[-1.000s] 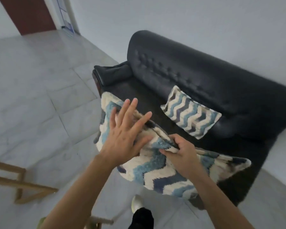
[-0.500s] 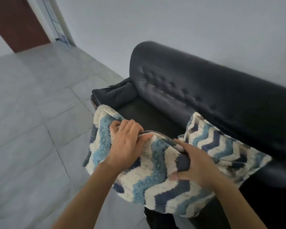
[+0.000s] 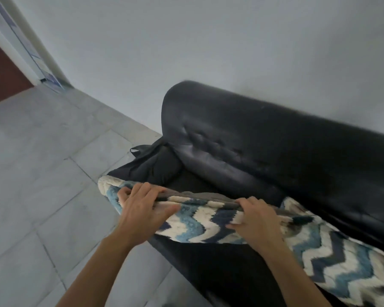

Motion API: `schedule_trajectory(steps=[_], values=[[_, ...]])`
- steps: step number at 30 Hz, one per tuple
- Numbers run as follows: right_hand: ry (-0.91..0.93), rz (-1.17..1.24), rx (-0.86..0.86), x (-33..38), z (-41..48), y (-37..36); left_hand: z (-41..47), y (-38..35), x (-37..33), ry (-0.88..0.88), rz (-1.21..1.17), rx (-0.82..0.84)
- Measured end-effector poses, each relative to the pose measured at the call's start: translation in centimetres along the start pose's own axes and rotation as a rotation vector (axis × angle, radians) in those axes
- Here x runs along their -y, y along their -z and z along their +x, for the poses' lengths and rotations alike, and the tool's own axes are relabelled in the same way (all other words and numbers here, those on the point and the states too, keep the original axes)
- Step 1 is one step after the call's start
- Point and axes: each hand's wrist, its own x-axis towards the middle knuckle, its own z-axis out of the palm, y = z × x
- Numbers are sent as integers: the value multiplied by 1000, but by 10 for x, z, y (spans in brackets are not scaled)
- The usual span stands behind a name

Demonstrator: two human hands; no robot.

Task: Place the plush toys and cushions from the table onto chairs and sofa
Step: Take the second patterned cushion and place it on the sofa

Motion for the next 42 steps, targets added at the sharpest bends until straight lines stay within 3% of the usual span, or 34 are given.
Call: schedule_trajectory(steps=[7,16,20,23,30,33,37,42], values=[[-223,28,-25,34,113,-36,162,-69,88,-210,76,163],[-545,-12,111,51,233,-124,334,-212,154,-496,30,308],[-556,-7,145,20,290,-180,378,-284,163,-458,55,404],[-571,-15,67,-9,325,-238,394,-343,173,-440,56,370],[-844,115,-59,-27,333,-372,365,-457,208,-285,-43,481],[-782,60,-151,-15,317,-420,337,-489,227,-298,-91,359],[-543,-99,-323,-9,324,-461,314,-528,243,-323,-34,192],[-369,-311,-550,-54,396,-479,357,-594,236,-410,57,30]])
